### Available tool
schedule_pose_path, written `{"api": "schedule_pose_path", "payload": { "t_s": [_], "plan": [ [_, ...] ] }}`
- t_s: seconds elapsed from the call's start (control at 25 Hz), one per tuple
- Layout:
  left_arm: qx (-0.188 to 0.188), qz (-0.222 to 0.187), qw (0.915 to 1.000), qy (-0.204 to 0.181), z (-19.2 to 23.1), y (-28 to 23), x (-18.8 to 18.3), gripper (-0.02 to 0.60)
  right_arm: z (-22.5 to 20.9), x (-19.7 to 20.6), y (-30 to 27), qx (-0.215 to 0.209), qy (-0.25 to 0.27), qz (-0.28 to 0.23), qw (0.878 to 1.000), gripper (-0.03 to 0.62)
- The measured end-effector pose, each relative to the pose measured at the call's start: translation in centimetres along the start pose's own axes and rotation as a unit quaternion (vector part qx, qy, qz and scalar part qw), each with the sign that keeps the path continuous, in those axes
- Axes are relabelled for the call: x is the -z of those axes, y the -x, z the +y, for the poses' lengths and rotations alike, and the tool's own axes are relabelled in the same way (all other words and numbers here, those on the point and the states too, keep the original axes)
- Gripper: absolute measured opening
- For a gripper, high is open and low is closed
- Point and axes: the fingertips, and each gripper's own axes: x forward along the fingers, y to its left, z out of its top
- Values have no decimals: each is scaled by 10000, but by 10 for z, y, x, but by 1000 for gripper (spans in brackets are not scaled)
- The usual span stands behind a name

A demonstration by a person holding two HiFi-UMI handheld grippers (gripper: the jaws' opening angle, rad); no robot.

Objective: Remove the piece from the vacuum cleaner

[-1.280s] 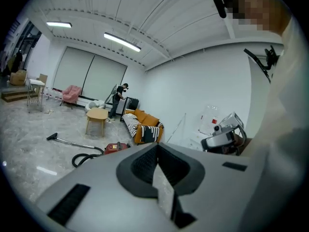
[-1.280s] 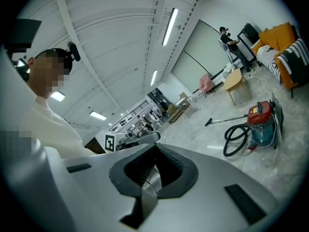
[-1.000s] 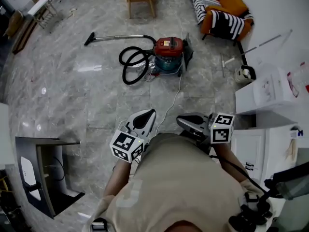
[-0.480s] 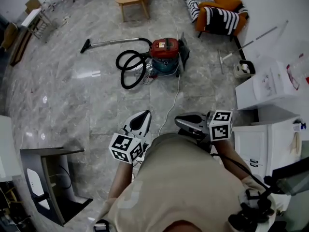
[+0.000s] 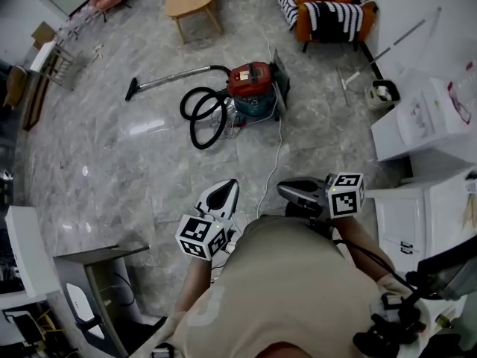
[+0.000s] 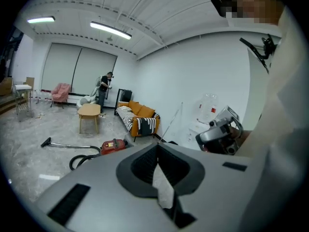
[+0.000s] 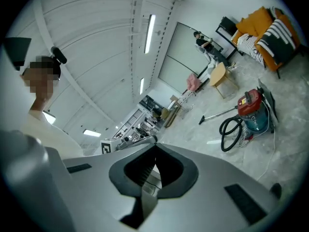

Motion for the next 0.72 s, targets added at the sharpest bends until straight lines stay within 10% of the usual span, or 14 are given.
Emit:
{"api": "schedule_pose_path", "payload": {
  "t_s": [0.72],
  "plan": [
    [-329, 434, 9951, -823, -32, -164, -73, 3, -89, -132, 84, -984, -328, -697, 9922, 2]
  ]
}}
